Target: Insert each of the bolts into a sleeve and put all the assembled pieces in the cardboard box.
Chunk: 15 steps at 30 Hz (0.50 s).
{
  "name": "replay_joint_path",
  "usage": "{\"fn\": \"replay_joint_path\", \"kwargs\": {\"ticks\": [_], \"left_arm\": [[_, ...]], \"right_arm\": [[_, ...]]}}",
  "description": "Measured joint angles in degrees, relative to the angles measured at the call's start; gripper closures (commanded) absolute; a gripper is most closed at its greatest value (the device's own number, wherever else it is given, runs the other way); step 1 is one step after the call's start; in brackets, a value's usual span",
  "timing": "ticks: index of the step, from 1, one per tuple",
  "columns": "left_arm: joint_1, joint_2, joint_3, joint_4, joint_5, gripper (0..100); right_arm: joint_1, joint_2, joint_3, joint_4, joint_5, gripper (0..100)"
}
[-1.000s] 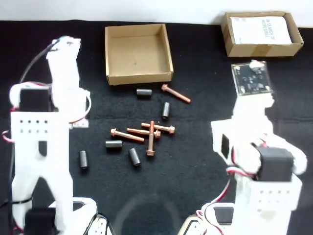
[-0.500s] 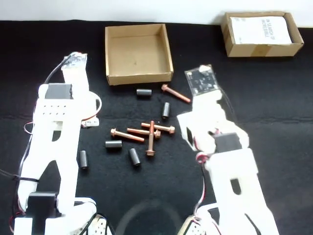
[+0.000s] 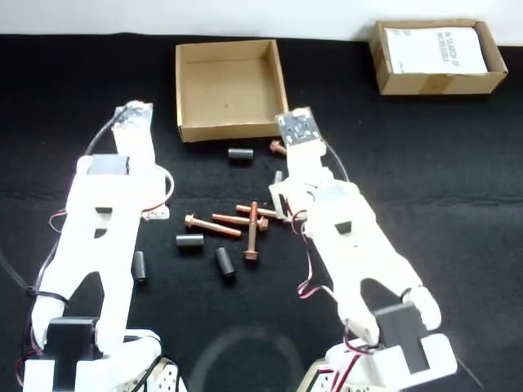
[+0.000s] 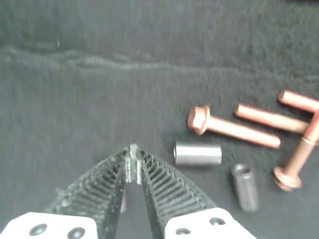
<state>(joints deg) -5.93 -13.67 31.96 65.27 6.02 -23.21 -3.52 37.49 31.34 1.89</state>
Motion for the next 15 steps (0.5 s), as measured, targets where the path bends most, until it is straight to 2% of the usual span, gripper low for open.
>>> {"fn": "replay_joint_path", "kwargs": {"ticks": [3,8,12,15], "left_arm": [[0.1,0.1,0.6,-2.2,-0.7,99],[0.1,0.1,0.7,-2.7,-0.9,99],[0.1,3.1,0.7,-2.8,-0.9,99],[0.1,6.3,-0.1,-2.9,0.4,99]], "right_arm": [[-0.4,1.9,0.0,-2.9,-1.4,89.3],[-0.4,4.1,-2.3,-4.9,-10.5,89.3],[-0.4,7.9,-7.3,-2.5,-17.7,89.3],[-0.5,12.2,-13.4,1.4,-19.6,89.3]]}}
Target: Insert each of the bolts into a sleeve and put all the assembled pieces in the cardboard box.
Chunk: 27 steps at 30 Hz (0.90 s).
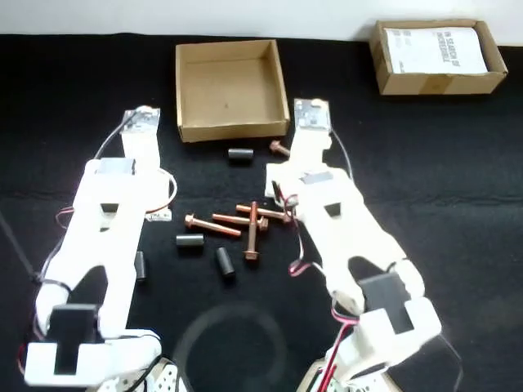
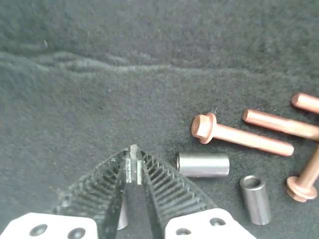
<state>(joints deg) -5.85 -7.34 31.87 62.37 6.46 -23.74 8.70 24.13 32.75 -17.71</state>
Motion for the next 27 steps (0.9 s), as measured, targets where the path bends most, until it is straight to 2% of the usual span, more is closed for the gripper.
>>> {"fn": "replay_joint_path", "kwargs": {"ticks": [6,24,27], "left_arm": [[0.0,6.9,-5.5,2.3,1.0,99],[0.0,11.4,-8.7,3.0,1.0,99],[0.0,11.4,-8.7,3.0,1.0,99]], "right_arm": [[-1.8,8.2,-10.3,7.4,-0.4,89.3],[-1.9,12.7,-12.8,8.1,-0.4,89.1],[-1.9,15.7,-17.1,11.2,-0.4,89.0]]}}
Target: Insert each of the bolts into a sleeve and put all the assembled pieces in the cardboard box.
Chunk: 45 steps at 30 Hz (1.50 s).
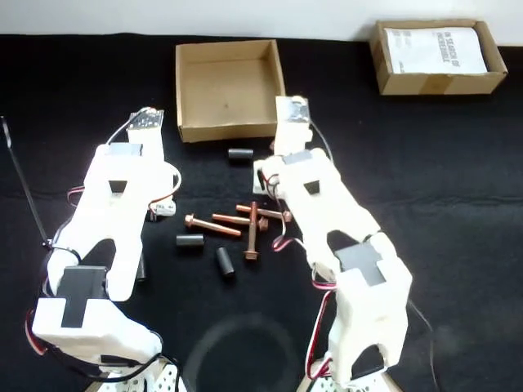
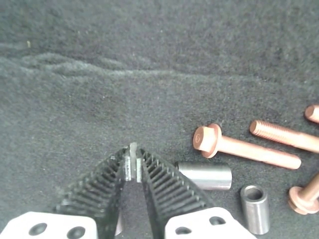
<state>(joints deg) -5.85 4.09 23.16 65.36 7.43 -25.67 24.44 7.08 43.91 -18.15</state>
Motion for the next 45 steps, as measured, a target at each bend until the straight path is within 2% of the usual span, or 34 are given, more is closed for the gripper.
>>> {"fn": "replay_joint_path", "kwargs": {"ticks": [5,16,20,39,45], "left_arm": [[-0.6,0.0,0.0,0.0,0.0,99],[-1.4,0.1,0.0,-1.1,0.0,99],[-1.4,2.8,-0.4,-1.1,0.0,99],[-1.4,11.7,-9.3,0.6,0.0,99],[0.8,11.7,-9.3,1.6,0.0,99]], "right_arm": [[0.0,9.1,-14.3,11.5,0.0,89.3],[0.0,35.9,-60.4,41.1,0.0,89.7],[0.1,42.9,-73.1,47.1,0.0,99.6],[0.8,53.8,-100.2,56.6,0.0,99.1],[2.3,53.6,-101.1,56.6,0.0,99.2]]}}
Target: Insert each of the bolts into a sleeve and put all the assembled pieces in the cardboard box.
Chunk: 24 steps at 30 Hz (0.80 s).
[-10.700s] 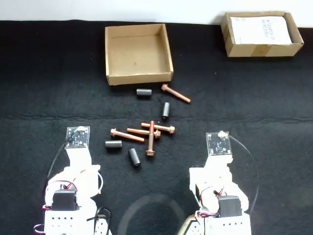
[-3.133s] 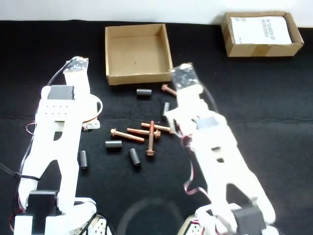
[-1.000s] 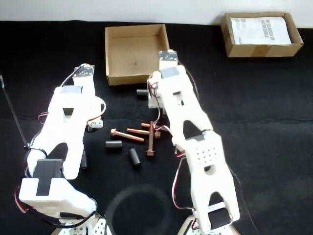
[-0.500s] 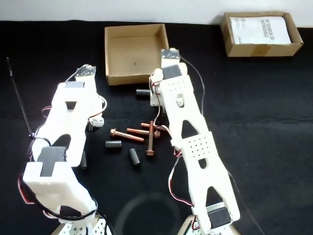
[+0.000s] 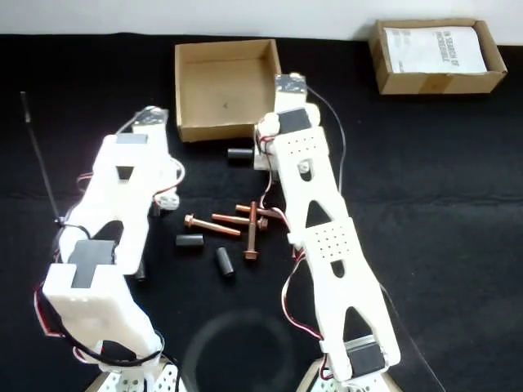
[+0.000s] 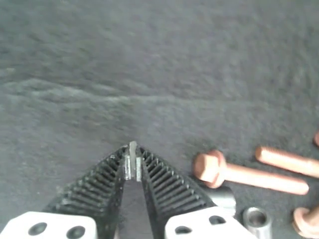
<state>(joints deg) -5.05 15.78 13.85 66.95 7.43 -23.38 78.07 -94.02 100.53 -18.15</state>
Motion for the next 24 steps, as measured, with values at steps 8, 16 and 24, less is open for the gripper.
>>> {"fn": "replay_joint_path", "kwargs": {"ticks": [8,16,24], "left_arm": [[1.8,0.0,0.0,1.7,0.0,99],[1.8,0.0,0.0,1.7,0.0,99],[1.8,0.2,0.0,1.5,0.0,99]], "right_arm": [[0.6,-19.7,1.5,0.0,7.5,99.2],[4.8,-54.5,27.5,0.0,13.8,99.2],[11.7,-88.2,57.8,0.0,19.4,99.2]]}}
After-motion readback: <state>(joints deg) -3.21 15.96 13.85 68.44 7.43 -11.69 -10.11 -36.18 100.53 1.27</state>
